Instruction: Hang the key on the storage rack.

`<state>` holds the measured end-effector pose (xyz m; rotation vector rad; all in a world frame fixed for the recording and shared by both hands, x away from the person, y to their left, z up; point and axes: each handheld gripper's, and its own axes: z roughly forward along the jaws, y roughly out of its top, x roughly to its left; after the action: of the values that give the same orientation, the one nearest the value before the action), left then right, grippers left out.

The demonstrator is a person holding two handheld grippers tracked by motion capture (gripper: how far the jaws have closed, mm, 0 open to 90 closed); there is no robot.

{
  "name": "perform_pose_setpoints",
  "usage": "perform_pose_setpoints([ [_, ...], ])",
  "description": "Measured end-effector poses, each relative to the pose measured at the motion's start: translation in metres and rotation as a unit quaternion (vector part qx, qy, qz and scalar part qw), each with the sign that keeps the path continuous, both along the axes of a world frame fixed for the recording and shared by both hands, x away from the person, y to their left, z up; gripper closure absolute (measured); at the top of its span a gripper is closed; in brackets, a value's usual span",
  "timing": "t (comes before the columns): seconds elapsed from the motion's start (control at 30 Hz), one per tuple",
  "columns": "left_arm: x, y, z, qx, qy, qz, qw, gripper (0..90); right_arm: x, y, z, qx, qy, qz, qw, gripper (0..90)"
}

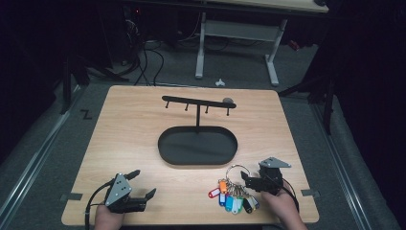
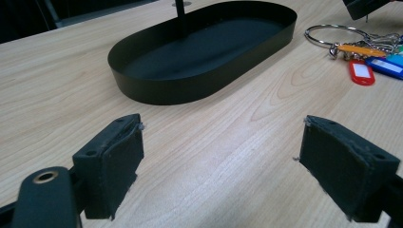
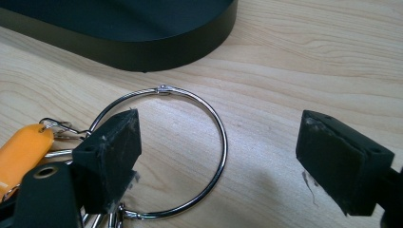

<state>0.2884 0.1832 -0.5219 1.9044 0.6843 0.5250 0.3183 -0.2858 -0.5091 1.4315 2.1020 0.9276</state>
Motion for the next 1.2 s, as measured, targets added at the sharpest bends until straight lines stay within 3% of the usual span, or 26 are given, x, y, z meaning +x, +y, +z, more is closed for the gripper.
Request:
perform_pose_setpoints([
  [0.13, 0.001, -0.003, 0.000, 0.001, -0.002, -0.004, 1.0000, 15.0, 0.004, 0.000, 0.004, -0.028, 0.027, -0.002, 0.9992, 15.5],
  [0.27, 0.002, -0.005, 0.001, 0.000, -0.004, -0.007, 1.0000, 15.0, 0.012, 0.002, 0.013, -0.078, 0.067, 0.009, 0.9947, 15.5],
  [0.4, 0.003, -0.005, 0.001, -0.002, -0.005, -0.009, 0.9999, 15.0, 0.016, 0.002, 0.020, -0.087, 0.090, 0.019, 0.9919, 15.7],
  [0.5, 0.005, -0.007, 0.000, -0.002, -0.003, -0.007, 1.0000, 15.0, 0.023, 0.002, 0.027, -0.088, 0.125, 0.037, 0.9876, 16.4],
  [0.53, 0.005, -0.007, 0.000, -0.002, -0.003, -0.007, 1.0000, 15.0, 0.023, 0.002, 0.027, -0.088, 0.125, 0.037, 0.9876, 16.4],
  [0.57, 0.005, -0.008, 0.000, 0.000, -0.004, -0.008, 1.0000, 15.0, 0.027, 0.004, 0.029, -0.099, 0.142, 0.047, 0.9838, 16.8],
  [0.6, 0.004, -0.008, 0.000, 0.002, -0.005, -0.010, 0.9999, 15.0, 0.027, 0.004, 0.029, -0.099, 0.142, 0.047, 0.9838, 16.8],
  [0.63, 0.003, -0.009, 0.000, 0.011, -0.011, -0.004, 0.9999, 15.0, 0.030, 0.006, 0.031, -0.106, 0.157, 0.060, 0.9801, 16.7],
  [0.67, 0.003, -0.009, 0.000, 0.011, -0.011, -0.004, 0.9999, 15.0, 0.030, 0.006, 0.031, -0.106, 0.157, 0.060, 0.9801, 16.7],
  [0.77, 0.004, -0.009, 0.000, 0.011, -0.010, -0.004, 0.9999, 15.0, 0.034, 0.010, 0.033, -0.119, 0.164, 0.085, 0.9754, 19.6],
  [0.83, 0.003, -0.008, 0.000, 0.010, -0.008, -0.008, 0.9999, 15.0, 0.037, 0.015, 0.034, -0.131, 0.173, 0.105, 0.9706, 20.3],
  [0.87, 0.003, -0.008, 0.000, 0.010, -0.009, -0.008, 0.9999, 15.0, 0.038, 0.017, 0.033, -0.137, 0.176, 0.119, 0.9674, 20.5],
  [0.9, 0.003, -0.008, 0.000, 0.009, -0.009, -0.008, 0.9999, 15.0, 0.038, 0.022, 0.032, -0.153, 0.175, 0.149, 0.9613, 20.5],
  [0.93, 0.003, -0.008, 0.000, 0.009, -0.009, -0.008, 0.9999, 15.0, 0.038, 0.022, 0.032, -0.153, 0.175, 0.149, 0.9613, 20.5],
  [0.97, 0.003, -0.008, 0.000, 0.011, -0.008, -0.010, 0.9999, 15.0, 0.040, 0.028, 0.031, -0.167, 0.175, 0.169, 0.9555, 20.9],
  [1.0, 0.003, -0.008, 0.000, 0.011, -0.008, -0.010, 0.9999, 15.0, 0.040, 0.028, 0.031, -0.167, 0.175, 0.169, 0.9555, 20.9],
  [1.07, 0.003, -0.008, 0.000, 0.010, -0.007, -0.009, 0.9999, 15.0, 0.044, 0.032, 0.030, -0.175, 0.178, 0.177, 0.9519, 24.2],
  [1.1, 0.003, -0.009, 0.000, 0.008, -0.009, -0.010, 0.9999, 15.0, 0.049, 0.036, 0.030, -0.174, 0.182, 0.183, 0.9502, 31.0],
  [1.2, 0.003, -0.009, 0.000, 0.008, -0.009, -0.011, 0.9999, 15.0, 0.055, 0.040, 0.030, -0.173, 0.186, 0.190, 0.9485, 34.0],
])
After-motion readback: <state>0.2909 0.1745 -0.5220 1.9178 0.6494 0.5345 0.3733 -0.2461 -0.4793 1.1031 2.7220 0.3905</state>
